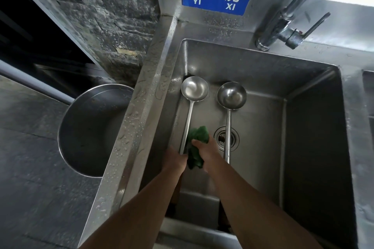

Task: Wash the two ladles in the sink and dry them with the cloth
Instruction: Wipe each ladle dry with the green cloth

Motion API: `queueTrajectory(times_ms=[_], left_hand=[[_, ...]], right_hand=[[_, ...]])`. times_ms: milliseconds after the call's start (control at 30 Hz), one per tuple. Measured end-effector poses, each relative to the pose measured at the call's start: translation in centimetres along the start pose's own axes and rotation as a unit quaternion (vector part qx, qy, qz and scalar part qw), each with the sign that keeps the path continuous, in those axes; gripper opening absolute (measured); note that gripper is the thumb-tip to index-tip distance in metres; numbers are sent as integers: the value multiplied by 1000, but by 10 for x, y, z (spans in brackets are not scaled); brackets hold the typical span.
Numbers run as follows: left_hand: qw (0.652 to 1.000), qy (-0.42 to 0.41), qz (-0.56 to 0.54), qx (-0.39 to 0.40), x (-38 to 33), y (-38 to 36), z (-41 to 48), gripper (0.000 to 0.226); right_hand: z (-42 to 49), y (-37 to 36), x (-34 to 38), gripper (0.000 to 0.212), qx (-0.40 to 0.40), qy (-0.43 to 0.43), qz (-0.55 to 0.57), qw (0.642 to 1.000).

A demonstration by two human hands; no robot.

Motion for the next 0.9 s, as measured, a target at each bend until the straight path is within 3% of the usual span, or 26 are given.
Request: queueTrajectory(times_ms=[133, 233, 400, 533, 600, 667, 767, 833, 900], left_hand=[[990, -98, 94, -49, -17, 2, -33, 26], [990, -116, 79, -8, -24, -12, -61, 22], [992, -15, 19, 125, -11, -57, -94, 24], [988, 20, 26, 151, -2, -78, -106, 28], [985, 42, 4, 169, 0, -86, -110, 17], [980, 58, -32, 190, 1, -94, -108, 17], [980, 72, -50, 179, 3, -96, -109, 24], [992, 29, -14, 125, 4, -92, -106, 23], [996, -16, 42, 83, 2, -86, -110, 25]], right_hand=[[-28, 34, 36, 33, 24, 27, 26, 999], [-48, 72, 60, 32, 29, 70, 13, 997], [-72, 130, 63, 22, 30, 89, -98, 991], [-85, 157, 53, 6, 40, 85, -172, 981], [-86, 161, 45, 13, 45, 70, -180, 980], [-83, 157, 30, 28, 46, 17, -122, 991], [-78, 140, 3, 53, 69, -111, 71, 989], [-76, 128, -8, 43, 64, -130, 130, 981], [-75, 117, -11, 18, 50, -99, 109, 988]])
Point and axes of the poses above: each hand's wrist, its own z-axis towards the middle knuckle, its own y-axis out of the back of the hand, x = y × z, the point moved 4 cm from there along z, towards the middle knuckle, and after that the axes turned 8 degrees about y, right-handed, at the moved point
